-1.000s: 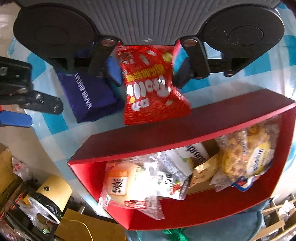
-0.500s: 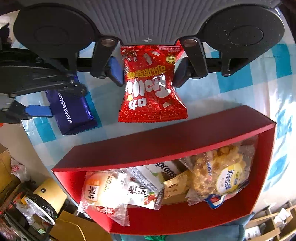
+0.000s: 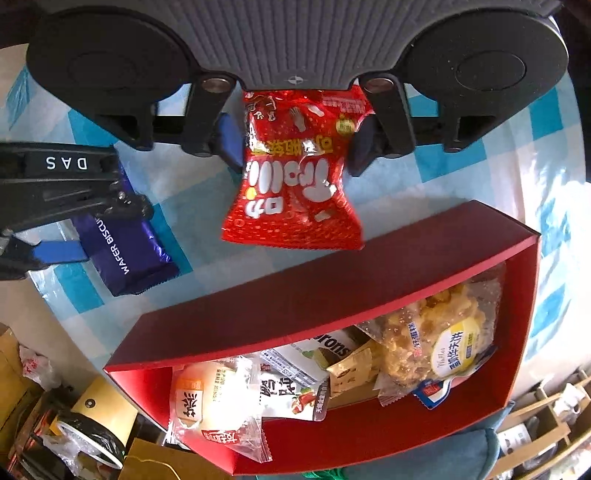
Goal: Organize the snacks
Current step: 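Grasp the red Trolli bag with left tool while right tool grasps the blue wafer biscuit, then lift and carry the Trolli bag and wafer biscuit over the red box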
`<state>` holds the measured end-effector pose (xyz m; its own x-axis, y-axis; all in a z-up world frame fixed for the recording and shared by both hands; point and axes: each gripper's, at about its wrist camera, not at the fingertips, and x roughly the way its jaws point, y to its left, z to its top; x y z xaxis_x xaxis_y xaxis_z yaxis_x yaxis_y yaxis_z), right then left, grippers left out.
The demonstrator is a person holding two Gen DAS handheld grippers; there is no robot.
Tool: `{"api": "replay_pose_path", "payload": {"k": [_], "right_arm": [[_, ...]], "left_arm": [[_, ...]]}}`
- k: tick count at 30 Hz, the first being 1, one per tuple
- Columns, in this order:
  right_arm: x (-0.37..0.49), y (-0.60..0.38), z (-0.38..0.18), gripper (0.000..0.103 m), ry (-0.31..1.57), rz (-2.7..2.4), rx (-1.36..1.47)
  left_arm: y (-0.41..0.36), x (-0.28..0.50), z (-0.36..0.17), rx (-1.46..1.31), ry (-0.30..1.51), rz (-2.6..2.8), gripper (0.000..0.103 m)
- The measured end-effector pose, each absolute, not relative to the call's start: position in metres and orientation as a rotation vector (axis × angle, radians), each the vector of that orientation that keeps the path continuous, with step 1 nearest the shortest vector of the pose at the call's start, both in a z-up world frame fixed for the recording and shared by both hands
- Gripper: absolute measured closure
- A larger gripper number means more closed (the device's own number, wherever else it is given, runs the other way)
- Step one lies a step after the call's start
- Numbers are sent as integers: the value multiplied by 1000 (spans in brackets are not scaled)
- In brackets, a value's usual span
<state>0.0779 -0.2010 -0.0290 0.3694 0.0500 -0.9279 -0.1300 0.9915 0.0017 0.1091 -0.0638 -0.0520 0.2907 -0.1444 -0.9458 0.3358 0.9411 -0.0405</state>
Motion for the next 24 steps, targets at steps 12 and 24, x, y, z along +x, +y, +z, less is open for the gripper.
{"api": "replay_pose_path", "payload": {"k": [12,24], "right_arm": [[61,-183,0,41,1099,103,-95],[41,-179,36,41,995,114,-21]], "left_arm": [[-47,99,-27,104,1214,-324,45],[-31,90,9,59,1135,-324,45]]}}
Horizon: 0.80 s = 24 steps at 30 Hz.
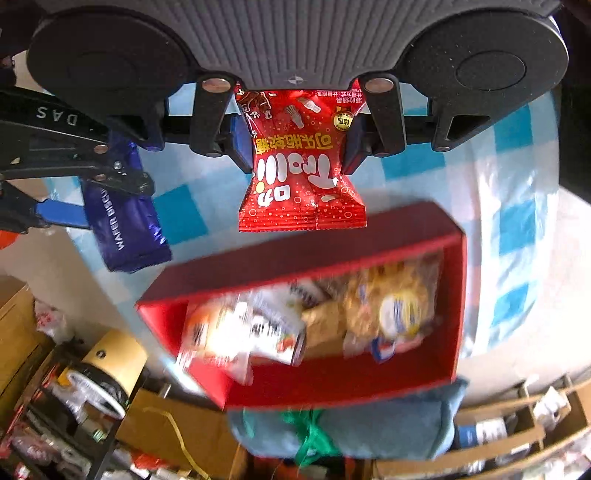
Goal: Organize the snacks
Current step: 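Lift and carry the Trolli bag and wafer biscuit over the red box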
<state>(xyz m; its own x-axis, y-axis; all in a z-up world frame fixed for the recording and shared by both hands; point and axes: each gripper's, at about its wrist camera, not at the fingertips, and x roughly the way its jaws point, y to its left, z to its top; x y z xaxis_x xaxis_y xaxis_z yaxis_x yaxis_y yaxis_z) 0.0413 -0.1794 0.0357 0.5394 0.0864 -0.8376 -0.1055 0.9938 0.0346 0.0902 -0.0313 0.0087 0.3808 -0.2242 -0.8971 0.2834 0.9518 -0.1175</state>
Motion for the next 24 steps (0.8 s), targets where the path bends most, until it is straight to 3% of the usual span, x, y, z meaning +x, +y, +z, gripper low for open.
{"api": "replay_pose_path", "payload": {"k": [24], "right_arm": [[91,-177,62,41,895,100,-8]], "left_arm": [[-26,138,42,0,1002,-281,45]]}}
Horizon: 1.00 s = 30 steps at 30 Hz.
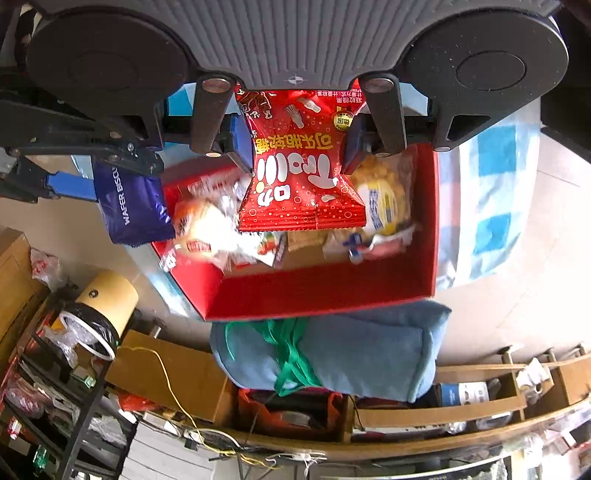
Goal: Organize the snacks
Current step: 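Lift and carry the Trolli bag and wafer biscuit over the red box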
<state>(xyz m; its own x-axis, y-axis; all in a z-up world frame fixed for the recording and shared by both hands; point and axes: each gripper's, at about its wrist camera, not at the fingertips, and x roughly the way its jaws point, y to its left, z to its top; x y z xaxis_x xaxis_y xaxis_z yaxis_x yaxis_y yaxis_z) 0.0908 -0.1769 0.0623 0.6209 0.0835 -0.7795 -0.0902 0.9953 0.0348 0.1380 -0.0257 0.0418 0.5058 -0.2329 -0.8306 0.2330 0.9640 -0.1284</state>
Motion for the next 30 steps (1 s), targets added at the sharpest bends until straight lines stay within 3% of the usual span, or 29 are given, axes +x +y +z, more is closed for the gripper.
{"api": "replay_pose_path", "payload": {"k": [30], "right_arm": [[182,-167,44,41,898,98,-29]], "left_arm": [[-39,205,19,26,1039,-185,44]]}}
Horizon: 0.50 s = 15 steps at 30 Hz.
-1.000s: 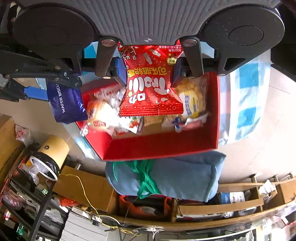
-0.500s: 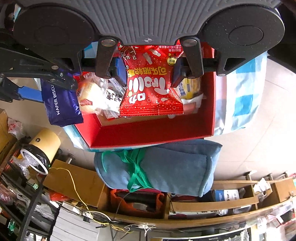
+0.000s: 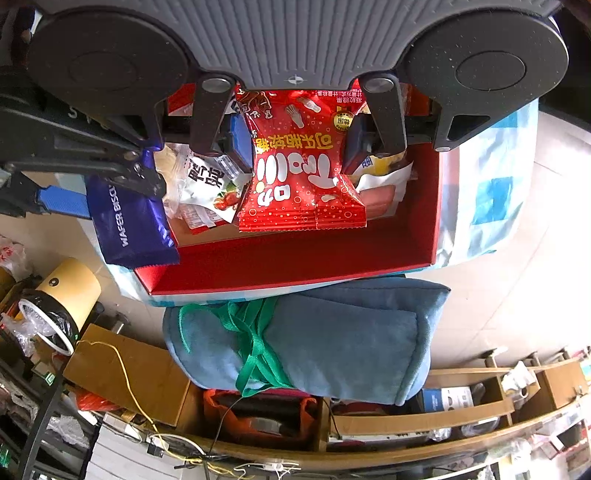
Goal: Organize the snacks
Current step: 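Lift and carry the Trolli bag and wafer biscuit over the red box, then lower and release the Trolli bag with left tool while right tool releases the wafer biscuit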
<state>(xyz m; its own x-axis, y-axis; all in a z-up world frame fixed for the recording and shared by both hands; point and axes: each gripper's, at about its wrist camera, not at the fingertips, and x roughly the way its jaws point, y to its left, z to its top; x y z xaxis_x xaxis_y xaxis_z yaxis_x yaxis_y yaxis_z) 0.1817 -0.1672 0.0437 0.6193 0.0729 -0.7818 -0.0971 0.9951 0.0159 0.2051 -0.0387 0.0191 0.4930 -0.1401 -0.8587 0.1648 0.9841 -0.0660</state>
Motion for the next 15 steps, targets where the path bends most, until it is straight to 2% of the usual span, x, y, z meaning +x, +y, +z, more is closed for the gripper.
{"api": "replay_pose_path", "payload": {"k": [15], "right_arm": [[200,-166,29,40,929,85,-37]], "left_arm": [[-42,219,5,53,1067,-159,42]]}}
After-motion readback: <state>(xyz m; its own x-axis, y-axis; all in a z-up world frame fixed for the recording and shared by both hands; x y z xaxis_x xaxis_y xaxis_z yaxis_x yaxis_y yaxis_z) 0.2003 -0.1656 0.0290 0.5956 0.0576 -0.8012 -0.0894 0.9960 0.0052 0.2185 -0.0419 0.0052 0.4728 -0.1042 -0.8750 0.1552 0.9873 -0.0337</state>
